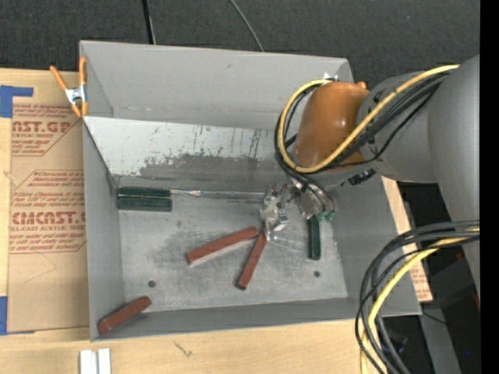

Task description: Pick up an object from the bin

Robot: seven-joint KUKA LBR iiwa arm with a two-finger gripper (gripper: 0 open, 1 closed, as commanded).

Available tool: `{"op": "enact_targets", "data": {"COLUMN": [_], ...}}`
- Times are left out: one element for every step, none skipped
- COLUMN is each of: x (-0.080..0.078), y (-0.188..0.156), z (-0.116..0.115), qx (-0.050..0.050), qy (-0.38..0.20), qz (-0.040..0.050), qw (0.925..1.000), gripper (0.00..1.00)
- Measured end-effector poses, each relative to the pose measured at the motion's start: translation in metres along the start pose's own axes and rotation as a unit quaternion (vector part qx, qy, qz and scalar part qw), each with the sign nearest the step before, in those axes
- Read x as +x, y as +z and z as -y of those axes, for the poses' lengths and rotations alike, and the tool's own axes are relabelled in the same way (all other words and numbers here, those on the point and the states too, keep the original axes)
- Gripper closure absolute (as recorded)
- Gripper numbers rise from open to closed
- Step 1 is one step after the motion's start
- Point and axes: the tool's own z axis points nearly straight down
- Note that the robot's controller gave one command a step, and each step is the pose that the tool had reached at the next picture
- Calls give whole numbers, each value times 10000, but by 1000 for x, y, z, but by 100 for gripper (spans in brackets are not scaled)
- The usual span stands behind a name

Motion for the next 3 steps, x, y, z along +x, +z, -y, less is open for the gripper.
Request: {"op": "enact_targets", "data": {"x": [9,10,10], "y": [-189,-184,-184], "z": [19,19,19], "qx": [11,-3,-3], "qy": [-126,-127,-127], "qz": [94,53,53], "qw": [9999,9999,9999], "gripper": [100,0,0]}}
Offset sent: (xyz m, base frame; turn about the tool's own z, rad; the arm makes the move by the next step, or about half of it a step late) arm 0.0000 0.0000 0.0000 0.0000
